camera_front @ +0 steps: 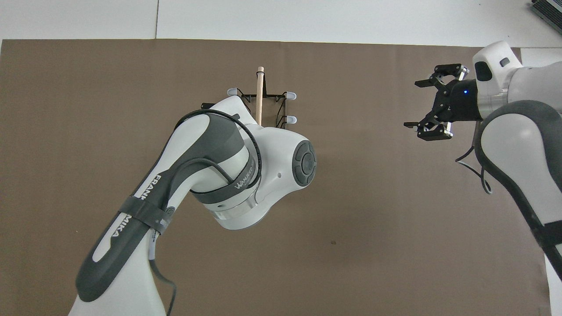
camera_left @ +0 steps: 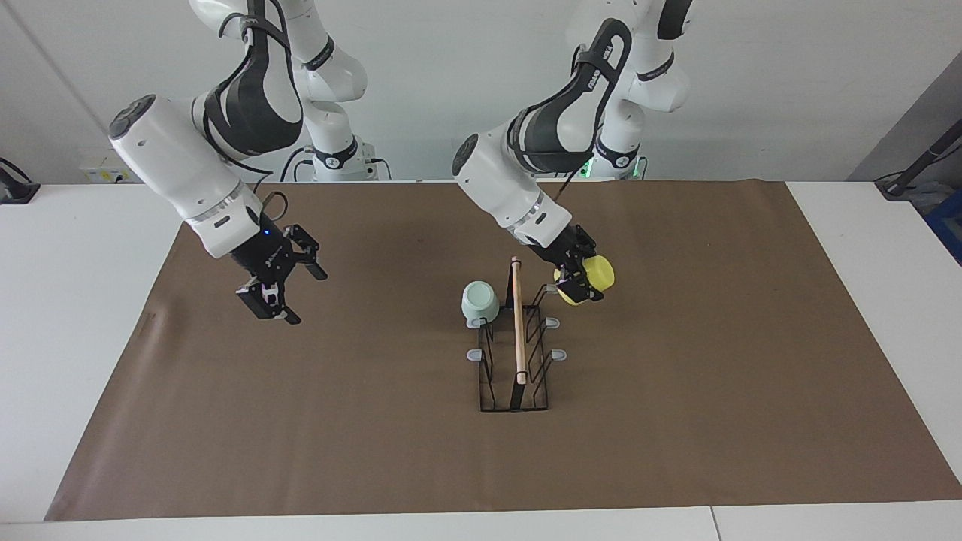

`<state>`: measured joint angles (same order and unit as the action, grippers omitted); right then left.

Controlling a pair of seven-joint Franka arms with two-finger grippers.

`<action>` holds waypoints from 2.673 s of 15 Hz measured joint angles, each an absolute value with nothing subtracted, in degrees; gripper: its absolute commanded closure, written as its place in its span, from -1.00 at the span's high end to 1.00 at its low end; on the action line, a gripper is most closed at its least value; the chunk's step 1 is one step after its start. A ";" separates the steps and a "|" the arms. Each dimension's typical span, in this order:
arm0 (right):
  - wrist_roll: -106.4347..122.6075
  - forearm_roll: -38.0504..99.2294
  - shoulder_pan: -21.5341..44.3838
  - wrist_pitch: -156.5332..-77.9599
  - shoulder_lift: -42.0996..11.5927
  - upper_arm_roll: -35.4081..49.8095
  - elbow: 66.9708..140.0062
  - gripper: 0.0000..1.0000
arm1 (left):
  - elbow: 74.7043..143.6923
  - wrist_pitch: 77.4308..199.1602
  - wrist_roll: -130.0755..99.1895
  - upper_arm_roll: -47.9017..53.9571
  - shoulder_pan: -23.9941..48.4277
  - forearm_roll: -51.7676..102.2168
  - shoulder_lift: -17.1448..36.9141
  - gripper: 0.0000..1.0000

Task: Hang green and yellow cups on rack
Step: 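Hang the yellow cup on a rack peg while the right gripper withdraws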

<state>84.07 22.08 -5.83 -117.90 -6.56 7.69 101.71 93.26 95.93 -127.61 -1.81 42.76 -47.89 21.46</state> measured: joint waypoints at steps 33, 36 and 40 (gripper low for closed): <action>11.52 3.12 -4.55 -103.24 -3.62 8.48 97.63 1.00 | 92.19 94.67 -132.94 -3.00 48.36 -50.01 24.36 1.00; 7.94 0.58 -4.15 -107.21 -3.63 8.59 97.65 1.00 | 90.97 98.11 -131.63 -3.39 44.23 -49.94 23.68 1.00; 6.84 -2.29 -3.83 -108.49 -3.64 8.72 97.66 1.00 | 90.56 104.31 -121.55 -3.63 35.17 -44.05 18.73 1.00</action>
